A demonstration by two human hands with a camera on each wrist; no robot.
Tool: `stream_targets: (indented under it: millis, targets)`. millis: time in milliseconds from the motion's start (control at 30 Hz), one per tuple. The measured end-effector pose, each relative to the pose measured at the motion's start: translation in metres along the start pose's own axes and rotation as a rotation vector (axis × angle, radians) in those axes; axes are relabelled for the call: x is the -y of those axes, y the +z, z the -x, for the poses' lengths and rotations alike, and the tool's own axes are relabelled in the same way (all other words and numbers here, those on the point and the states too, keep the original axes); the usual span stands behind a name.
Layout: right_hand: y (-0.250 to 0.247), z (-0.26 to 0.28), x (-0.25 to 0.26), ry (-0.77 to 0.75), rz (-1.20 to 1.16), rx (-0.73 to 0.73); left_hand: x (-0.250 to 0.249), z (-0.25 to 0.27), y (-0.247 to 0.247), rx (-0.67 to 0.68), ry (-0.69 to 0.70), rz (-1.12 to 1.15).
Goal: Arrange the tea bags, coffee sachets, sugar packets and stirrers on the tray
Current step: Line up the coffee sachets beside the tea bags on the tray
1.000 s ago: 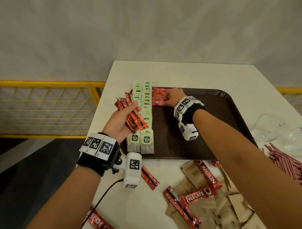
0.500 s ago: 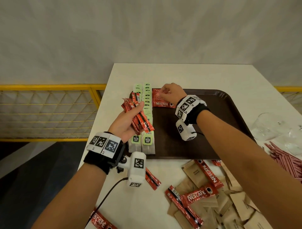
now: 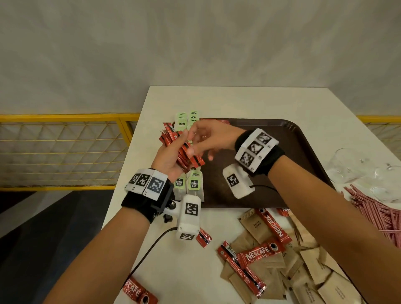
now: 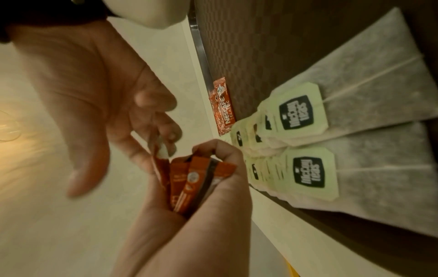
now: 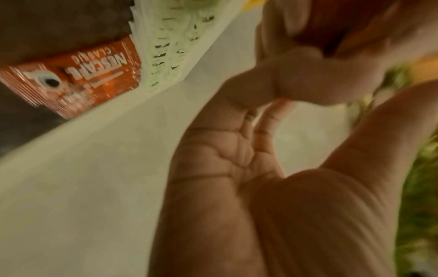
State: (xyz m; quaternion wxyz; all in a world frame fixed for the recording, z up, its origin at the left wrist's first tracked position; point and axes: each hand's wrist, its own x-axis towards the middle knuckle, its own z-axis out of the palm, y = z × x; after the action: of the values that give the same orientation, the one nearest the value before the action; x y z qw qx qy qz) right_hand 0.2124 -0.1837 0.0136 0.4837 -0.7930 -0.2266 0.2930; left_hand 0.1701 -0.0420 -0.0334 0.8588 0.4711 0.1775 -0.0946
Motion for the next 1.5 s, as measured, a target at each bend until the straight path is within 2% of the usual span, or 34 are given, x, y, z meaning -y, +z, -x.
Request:
stream_targets:
  millis: [67, 133, 333, 533, 767, 933, 1100, 1200, 1300, 1400, 1500]
  targets:
    - [0.009, -0.003, 0.002, -0.043, 0.113, -0.028, 0.0, 0.0, 0.005, 0.014, 0.002, 0.029]
    - [0.009, -0.002, 0.003, -0.036, 0.095, -0.068, -0.001, 0.001, 0.007, 0.013, -0.007, 0.038]
    - [0.003, 0.005, -0.002, 0.021, 0.006, -0.04, 0.001, 0.003, 0.006, 0.088, -0.01, 0.063]
    - [0.007, 0.007, -0.003, -0.013, 0.144, -0.036, 0.004, 0.003, 0.012, 0.121, 0.006, 0.102]
    - [-0.008, 0.01, -0.009, 0.008, -0.008, -0.084, 0.007, 0.0, 0.005, 0.151, 0.006, 0.091]
    - [-0.013, 0.011, -0.015, 0.06, -0.225, -0.091, 0.006, -0.004, -0.003, 0.077, 0.03, 0.013]
    - [-0.015, 0.01, -0.015, 0.091, -0.343, -0.099, 0.006, -0.003, 0.0, 0.047, 0.012, 0.016]
    - [-0.019, 0.009, -0.017, 0.105, -0.295, -0.161, 0.007, -0.002, 0.002, 0.062, -0.011, 0.019]
    - [-0.033, 0.003, -0.028, 0.179, -0.191, -0.337, 0.008, -0.003, 0.0, 0.041, -0.032, 0.05]
    - [-0.053, -0.005, -0.052, 0.302, 0.089, -0.456, 0.008, -0.004, -0.003, 0.029, -0.027, 0.043]
    - [-0.063, -0.015, -0.067, 0.413, 0.412, -0.443, 0.008, -0.005, -0.005, 0.004, -0.024, 0.018]
